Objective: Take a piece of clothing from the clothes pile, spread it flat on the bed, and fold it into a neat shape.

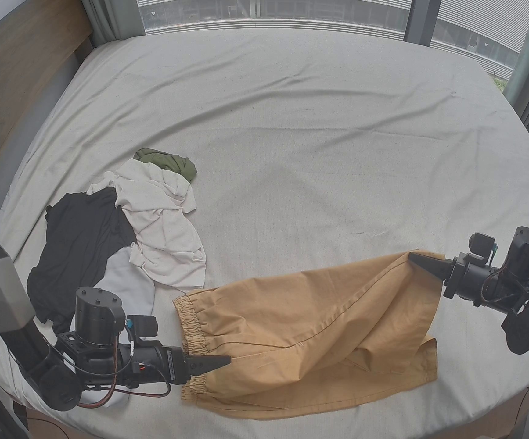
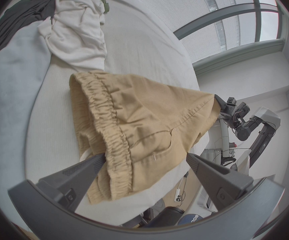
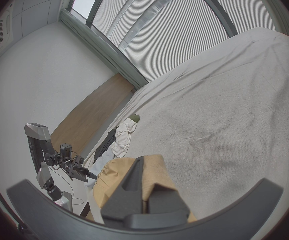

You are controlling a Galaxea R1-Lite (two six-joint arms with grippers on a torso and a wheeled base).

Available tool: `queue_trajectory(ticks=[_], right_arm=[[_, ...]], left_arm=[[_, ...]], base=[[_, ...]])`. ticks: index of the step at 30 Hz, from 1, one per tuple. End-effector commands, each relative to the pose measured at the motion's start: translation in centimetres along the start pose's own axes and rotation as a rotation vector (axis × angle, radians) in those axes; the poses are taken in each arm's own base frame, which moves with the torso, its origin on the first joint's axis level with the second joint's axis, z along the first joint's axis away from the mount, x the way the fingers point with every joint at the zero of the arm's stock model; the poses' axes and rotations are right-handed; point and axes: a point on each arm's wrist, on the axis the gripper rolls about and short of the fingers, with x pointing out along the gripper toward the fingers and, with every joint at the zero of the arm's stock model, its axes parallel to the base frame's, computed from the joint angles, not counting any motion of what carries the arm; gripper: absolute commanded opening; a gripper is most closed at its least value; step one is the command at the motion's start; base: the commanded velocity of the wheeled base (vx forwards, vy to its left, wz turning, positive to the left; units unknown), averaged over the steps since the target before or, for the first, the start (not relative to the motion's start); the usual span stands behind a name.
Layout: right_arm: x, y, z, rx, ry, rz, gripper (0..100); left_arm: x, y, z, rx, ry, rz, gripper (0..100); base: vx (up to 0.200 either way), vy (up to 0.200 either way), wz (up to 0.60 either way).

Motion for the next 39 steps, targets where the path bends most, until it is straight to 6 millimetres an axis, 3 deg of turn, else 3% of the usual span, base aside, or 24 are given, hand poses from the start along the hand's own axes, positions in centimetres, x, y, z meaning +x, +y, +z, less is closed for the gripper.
queue_trajectory(ticks=[1,7,28,39], right_arm=[[0.0,0.0,0.0,0.001,0.000,-0.001,0],[0.0,-0.1,-0.1,0.003,0.002,-0.001,0],[0.0,-0.1,0.0,0.001,0.000,-0.001,0],[0.0,-0.1,0.0,0.001,0.000,-0.001,0]], left_arm=[[0.9,0.9,-1.1,-0.017,0.020,0.007,100],[1.8,0.7,-2.0,-0.019,0.021,-0.026,100],[2.4,-2.0,-1.4,-0.080,-0.071,-0.179,100],[2.8,-1.8,-1.8,-0.095,-0.052,-0.172,100]], base=[[0.000,0.000,0.00],[0.000,0.000,0.00],[0.000,0.000,0.00],[0.000,0.000,0.00]])
